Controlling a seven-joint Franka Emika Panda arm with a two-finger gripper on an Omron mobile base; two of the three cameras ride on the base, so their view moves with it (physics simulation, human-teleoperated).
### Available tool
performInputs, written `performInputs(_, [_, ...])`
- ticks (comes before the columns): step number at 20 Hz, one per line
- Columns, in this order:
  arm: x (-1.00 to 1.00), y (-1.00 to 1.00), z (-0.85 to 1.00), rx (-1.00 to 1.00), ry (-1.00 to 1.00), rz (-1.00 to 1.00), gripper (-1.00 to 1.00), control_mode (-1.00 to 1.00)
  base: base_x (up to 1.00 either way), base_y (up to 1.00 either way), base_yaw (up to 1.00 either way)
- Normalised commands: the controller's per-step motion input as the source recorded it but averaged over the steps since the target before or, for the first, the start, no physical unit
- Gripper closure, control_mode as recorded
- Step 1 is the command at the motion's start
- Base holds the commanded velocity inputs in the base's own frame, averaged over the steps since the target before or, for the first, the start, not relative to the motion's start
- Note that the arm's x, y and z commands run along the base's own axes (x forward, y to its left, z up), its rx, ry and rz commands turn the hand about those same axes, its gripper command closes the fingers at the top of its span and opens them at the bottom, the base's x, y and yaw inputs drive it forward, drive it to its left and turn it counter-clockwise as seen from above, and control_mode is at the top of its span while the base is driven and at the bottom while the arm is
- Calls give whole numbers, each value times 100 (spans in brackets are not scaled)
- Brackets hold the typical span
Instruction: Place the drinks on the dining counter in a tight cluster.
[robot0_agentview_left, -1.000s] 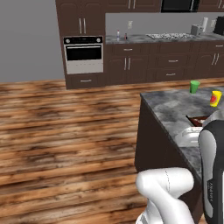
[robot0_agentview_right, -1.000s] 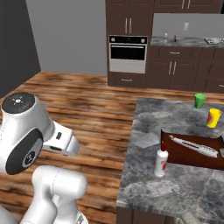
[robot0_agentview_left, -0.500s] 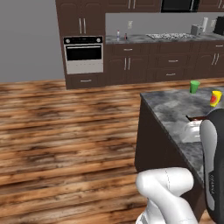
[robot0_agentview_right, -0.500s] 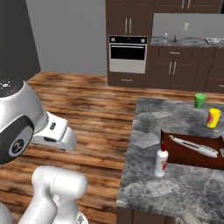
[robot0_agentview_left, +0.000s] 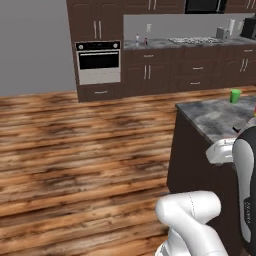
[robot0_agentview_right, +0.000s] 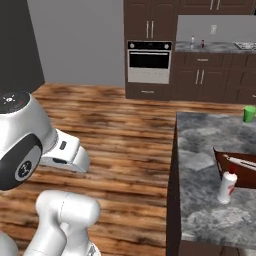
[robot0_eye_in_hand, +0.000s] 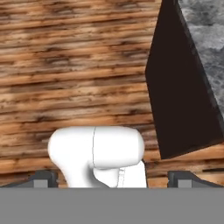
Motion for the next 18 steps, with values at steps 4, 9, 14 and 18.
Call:
performInputs(4, [0,0,0,0,0,0,-100,100,37,100,-34])
performInputs(9, [0,0,0,0,0,0,-100,100,74,100,-45])
performInputs(14, [0,0,0,0,0,0,-100,100,100,99,-43])
performInputs(18, [0,0,0,0,0,0,-100,100,100,100,-30])
